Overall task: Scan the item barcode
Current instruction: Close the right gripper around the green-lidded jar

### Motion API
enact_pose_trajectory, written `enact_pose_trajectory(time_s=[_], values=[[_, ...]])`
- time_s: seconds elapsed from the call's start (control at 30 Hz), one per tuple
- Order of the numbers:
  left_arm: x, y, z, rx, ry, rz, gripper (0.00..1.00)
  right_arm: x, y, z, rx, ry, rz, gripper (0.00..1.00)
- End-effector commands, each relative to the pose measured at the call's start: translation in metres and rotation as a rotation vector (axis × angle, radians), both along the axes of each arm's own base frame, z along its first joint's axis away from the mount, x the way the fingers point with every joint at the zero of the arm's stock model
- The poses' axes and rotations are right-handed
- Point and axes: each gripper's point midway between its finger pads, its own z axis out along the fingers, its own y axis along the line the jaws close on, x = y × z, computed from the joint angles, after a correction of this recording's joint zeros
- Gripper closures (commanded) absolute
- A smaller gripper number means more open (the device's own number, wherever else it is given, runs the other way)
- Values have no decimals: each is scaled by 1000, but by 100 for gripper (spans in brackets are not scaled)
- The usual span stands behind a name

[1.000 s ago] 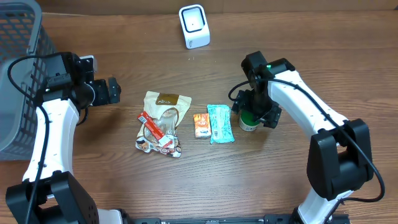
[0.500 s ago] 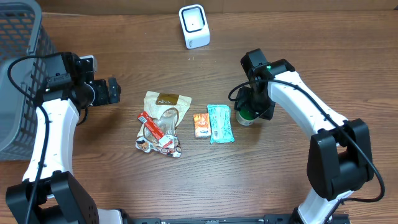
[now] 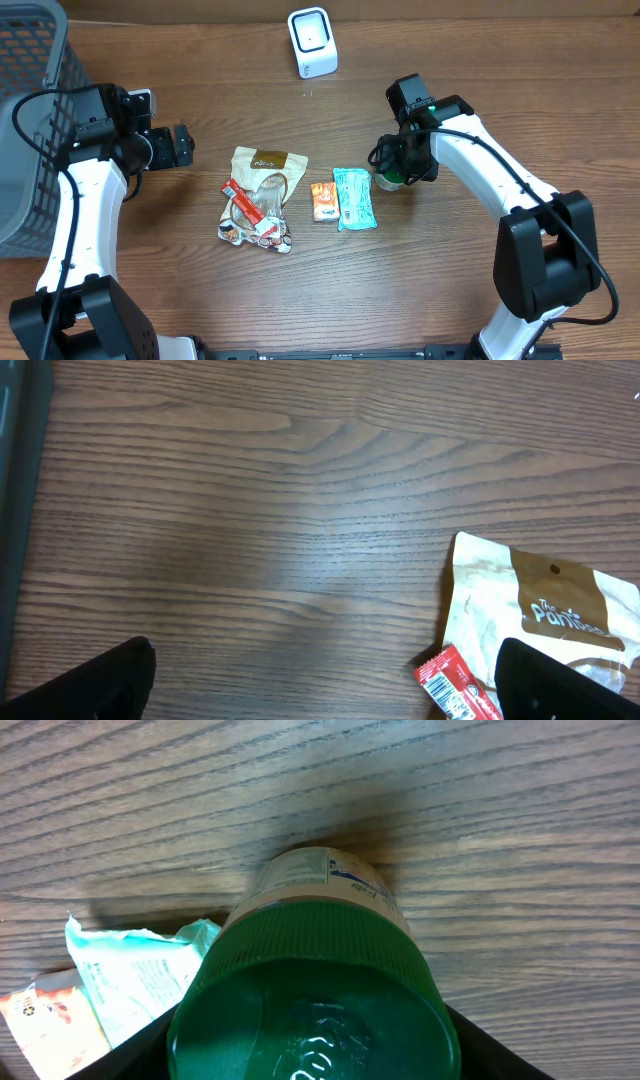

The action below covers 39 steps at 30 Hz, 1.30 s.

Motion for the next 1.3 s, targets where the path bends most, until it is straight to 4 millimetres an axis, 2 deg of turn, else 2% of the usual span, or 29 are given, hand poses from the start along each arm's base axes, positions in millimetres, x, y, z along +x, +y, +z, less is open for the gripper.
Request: enact_pose_trajectory(time_s=[0.0, 0.27, 0.47, 0.6, 0.83, 1.17, 1.27], values=[[5, -1, 4, 2, -15, -16, 1, 4, -5, -3, -36, -17, 11, 33], [5, -1, 4, 2, -15, -16, 1, 14, -3, -1, -28, -57, 9, 21], [5, -1, 4, 2, -15, -16, 1, 22, 0, 0, -16, -93, 8, 0], [5, -1, 4, 2, -15, -16, 0, 29, 1, -3, -22, -115, 33, 0], [5, -1, 4, 2, -15, -16, 0, 21, 0, -24, -39, -45, 53, 0], [5, -1, 4, 2, -15, -16, 0, 20, 0, -28, -42, -36, 54, 14], [5, -1, 4, 2, -15, -16, 0, 19, -1, -28, -42, -31, 53, 15]])
